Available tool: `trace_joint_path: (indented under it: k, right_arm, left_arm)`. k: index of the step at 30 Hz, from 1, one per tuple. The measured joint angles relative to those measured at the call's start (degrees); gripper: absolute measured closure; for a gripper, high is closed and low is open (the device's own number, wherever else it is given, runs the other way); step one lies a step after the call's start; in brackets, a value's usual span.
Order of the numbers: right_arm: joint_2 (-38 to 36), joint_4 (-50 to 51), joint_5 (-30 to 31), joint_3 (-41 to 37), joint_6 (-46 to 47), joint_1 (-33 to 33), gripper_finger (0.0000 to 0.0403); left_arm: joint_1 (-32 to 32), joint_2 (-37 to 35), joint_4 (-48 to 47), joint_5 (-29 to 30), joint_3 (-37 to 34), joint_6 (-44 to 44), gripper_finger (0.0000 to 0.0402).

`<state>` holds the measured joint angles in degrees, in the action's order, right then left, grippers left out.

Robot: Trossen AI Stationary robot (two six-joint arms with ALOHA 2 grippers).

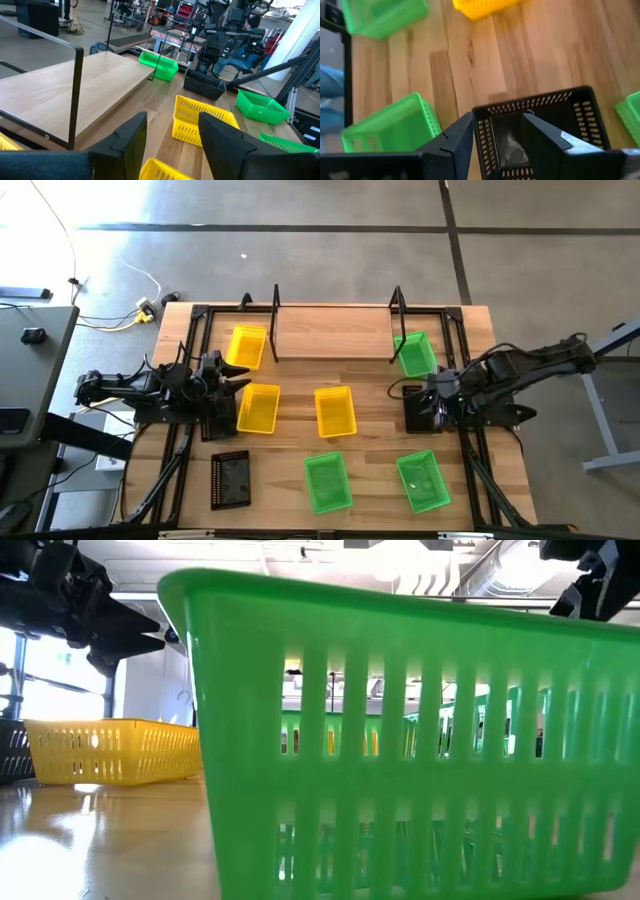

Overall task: Stack baskets on shelf by color
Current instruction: Put the top right black bin on the shelf

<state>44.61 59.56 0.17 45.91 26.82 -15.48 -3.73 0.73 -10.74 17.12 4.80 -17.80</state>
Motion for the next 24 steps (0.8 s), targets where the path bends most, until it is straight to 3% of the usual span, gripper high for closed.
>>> trace_joint_path:
  k: [18, 24]
  right_arm:
    - [21.3, 0.6, 0.0, 0.0, 1.7, -5.6, 0.0252]
    - [26.9, -0.8, -3.0, 0.0, 1.6, -6.7, 0.0252]
  left_arm:
    - [0.0, 0.0, 0.0, 0.0, 0.0, 0.0, 0.0232]
    - [0.0, 0.0, 0.0, 0.0, 0.0, 0.0, 0.0232]
